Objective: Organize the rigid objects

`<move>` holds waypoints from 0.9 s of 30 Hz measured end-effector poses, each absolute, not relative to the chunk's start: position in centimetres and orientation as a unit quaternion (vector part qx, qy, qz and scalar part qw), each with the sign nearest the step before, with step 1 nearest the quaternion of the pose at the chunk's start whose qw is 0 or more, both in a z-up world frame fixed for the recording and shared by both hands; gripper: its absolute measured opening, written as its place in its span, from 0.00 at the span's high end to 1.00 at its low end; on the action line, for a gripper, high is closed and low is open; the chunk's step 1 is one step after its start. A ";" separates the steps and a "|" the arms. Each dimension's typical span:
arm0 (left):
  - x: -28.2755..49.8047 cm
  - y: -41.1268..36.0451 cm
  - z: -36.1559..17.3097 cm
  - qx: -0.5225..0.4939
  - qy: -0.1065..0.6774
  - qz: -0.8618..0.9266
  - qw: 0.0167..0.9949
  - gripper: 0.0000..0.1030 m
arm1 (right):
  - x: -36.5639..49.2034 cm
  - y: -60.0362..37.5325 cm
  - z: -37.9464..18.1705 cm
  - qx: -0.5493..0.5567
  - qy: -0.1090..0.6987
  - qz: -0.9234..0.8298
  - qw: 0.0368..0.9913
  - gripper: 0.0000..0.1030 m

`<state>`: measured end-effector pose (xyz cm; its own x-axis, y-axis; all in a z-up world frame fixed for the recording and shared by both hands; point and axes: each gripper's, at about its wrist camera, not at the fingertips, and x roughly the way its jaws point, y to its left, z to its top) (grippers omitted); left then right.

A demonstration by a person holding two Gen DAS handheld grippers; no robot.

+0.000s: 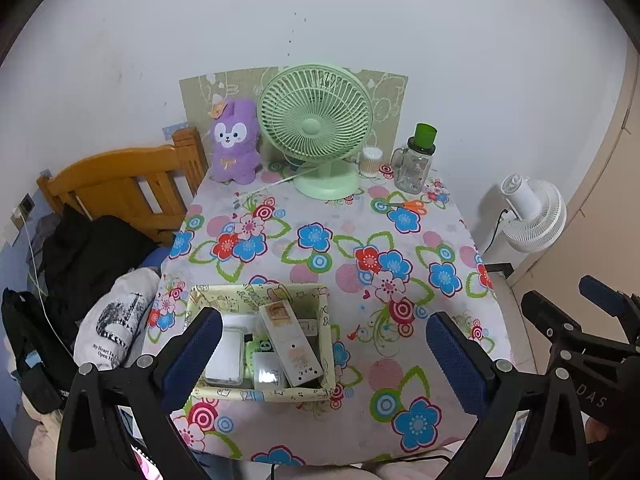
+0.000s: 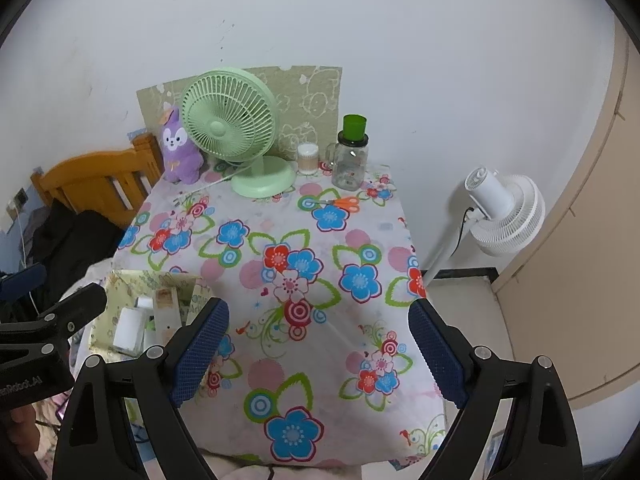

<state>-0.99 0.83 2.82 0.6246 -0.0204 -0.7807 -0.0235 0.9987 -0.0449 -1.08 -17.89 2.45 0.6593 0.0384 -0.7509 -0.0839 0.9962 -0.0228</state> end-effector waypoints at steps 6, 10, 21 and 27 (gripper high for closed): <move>-1.1 0.7 2.4 -0.024 0.443 -0.009 0.896 0.00 | -1.3 -17.5 2.1 -0.026 0.416 0.039 0.908 0.10; -1.3 0.7 2.5 -0.023 0.439 -0.014 0.898 0.00 | -1.5 -17.4 2.0 -0.023 0.416 0.041 0.908 0.10; -1.6 0.7 2.3 -0.011 0.443 -0.019 0.896 0.00 | -1.9 -16.7 1.9 -0.026 0.416 0.038 0.908 0.10; -1.7 0.9 2.6 -0.011 0.438 -0.017 0.899 0.00 | -2.1 -16.5 2.0 -0.027 0.412 0.038 0.910 0.10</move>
